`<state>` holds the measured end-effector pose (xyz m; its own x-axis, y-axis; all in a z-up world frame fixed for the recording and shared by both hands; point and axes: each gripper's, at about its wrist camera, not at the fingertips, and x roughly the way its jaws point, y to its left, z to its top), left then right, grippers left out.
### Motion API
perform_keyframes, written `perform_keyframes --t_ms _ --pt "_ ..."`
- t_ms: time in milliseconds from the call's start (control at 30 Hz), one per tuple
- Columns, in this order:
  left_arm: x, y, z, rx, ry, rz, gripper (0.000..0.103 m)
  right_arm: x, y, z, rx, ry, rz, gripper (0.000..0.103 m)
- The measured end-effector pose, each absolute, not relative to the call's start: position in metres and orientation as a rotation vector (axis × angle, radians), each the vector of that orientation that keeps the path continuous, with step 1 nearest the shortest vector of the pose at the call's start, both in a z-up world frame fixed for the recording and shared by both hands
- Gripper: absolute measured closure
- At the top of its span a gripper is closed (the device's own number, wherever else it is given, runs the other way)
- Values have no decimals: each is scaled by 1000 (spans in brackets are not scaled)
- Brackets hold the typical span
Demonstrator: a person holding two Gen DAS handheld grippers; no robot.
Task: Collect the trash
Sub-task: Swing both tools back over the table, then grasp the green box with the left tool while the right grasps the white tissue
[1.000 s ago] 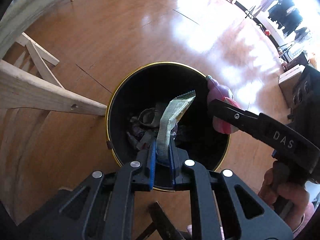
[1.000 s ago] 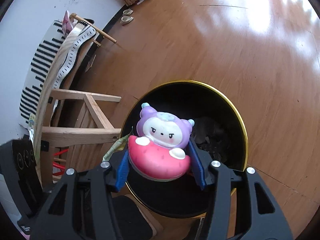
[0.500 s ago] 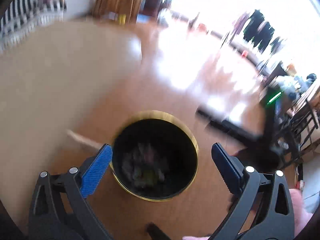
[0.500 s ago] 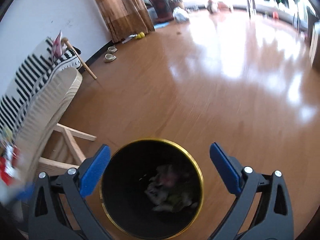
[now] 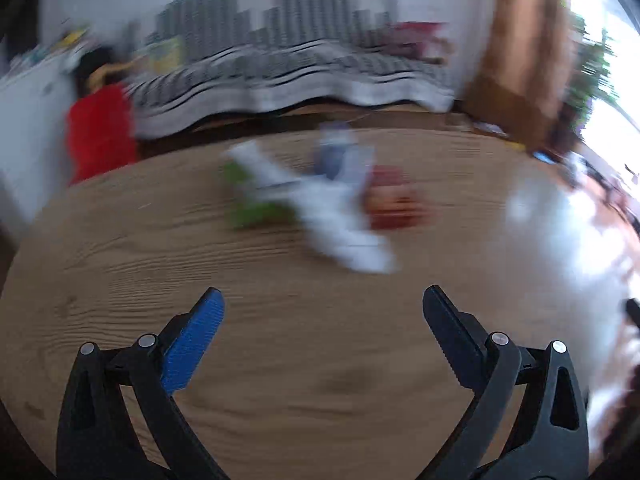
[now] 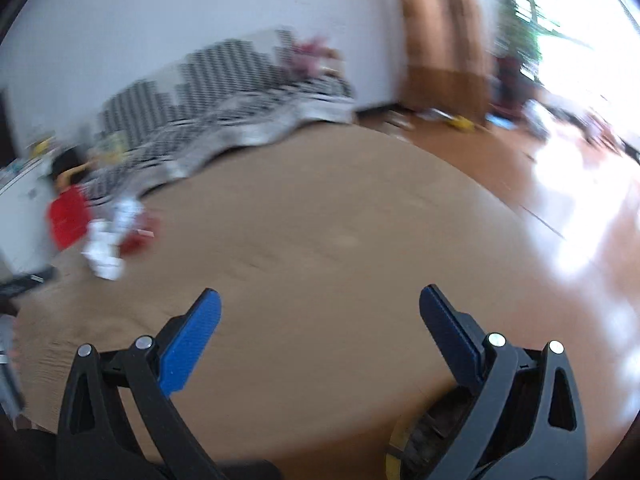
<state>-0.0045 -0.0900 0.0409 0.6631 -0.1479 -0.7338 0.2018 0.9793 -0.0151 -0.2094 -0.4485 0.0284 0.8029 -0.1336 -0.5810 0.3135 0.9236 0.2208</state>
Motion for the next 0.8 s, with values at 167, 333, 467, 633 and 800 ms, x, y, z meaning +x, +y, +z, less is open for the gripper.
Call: perform_keyframes --t_ms 167,333,467,633,800 --pt "45 -33 6 -12 912 -126 7 -116 -355 44 222 653 -7 7" --pt "62 -27 0 42 924 -135 6 -28 -253 37 8 710 143 7" --pt "66 -15 -4 50 919 -161 6 18 -199 22 -102 763 244 17" --pt "69 9 0 -11 895 -159 6 53 -160 2 -167 825 299 34" --pt "95 4 2 -120 891 -162 6 75 -161 -8 -123 888 311 69"
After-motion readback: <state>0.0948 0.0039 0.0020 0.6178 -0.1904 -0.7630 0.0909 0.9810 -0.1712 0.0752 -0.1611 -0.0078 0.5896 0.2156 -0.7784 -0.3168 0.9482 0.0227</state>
